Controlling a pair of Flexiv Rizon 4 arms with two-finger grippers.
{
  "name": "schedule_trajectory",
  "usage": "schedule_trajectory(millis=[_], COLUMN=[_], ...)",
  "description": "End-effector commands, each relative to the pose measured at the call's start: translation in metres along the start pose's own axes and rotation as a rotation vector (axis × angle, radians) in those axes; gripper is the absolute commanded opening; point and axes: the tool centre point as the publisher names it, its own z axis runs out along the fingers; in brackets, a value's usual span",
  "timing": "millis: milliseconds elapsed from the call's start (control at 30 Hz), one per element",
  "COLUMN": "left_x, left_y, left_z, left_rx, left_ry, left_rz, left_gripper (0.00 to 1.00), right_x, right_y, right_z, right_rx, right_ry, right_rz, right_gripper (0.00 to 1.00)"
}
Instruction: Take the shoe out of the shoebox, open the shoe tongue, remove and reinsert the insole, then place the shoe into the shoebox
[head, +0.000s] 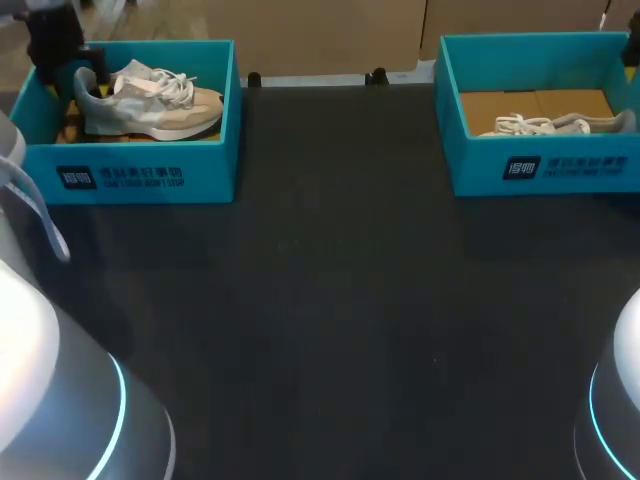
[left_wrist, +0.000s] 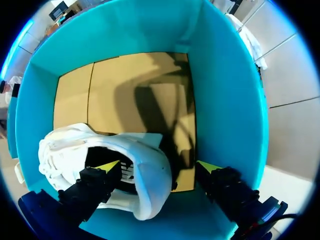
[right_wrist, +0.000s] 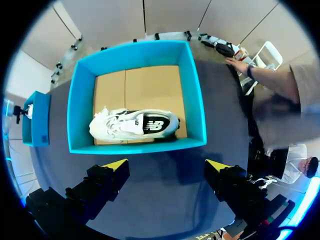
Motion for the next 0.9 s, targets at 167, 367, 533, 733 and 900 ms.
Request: schedule_trajectory(millis=[167,367,533,733,900], left_x=[0.003,0.005,0.007,0.010,0.011], left_y=[0.016,0.018,0.019,0.020,0.021], left_z=[0.016,0.022,0.024,0.026,0.029], left_rx=[0.042,0.055,0.063,0.070,0.077], left_ry=[0.011,0.012,0.014,0.013,0.015], left_rz=[-0.026,-0.035,-0.042,-0.050,-0.058], left_gripper=[0.87,0.85,0.85,0.82,0.82], right_x=[0.000,0.000,0.000,0.000,0.000], right_y=[-0.001,-0.001,-0.001,-0.001,-0.001], right_z=[0.000,0.000,0.000,0.000,0.000], right_rx=[-0.002,-0.002,-0.002,-0.002,-0.002], right_ry=[-0.001,-0.001,-0.001,-0.001,-0.001], right_rz=[0.001,0.001,0.001,0.001,0.001], right_gripper=[1.00,1.00,1.00,1.00,1.00])
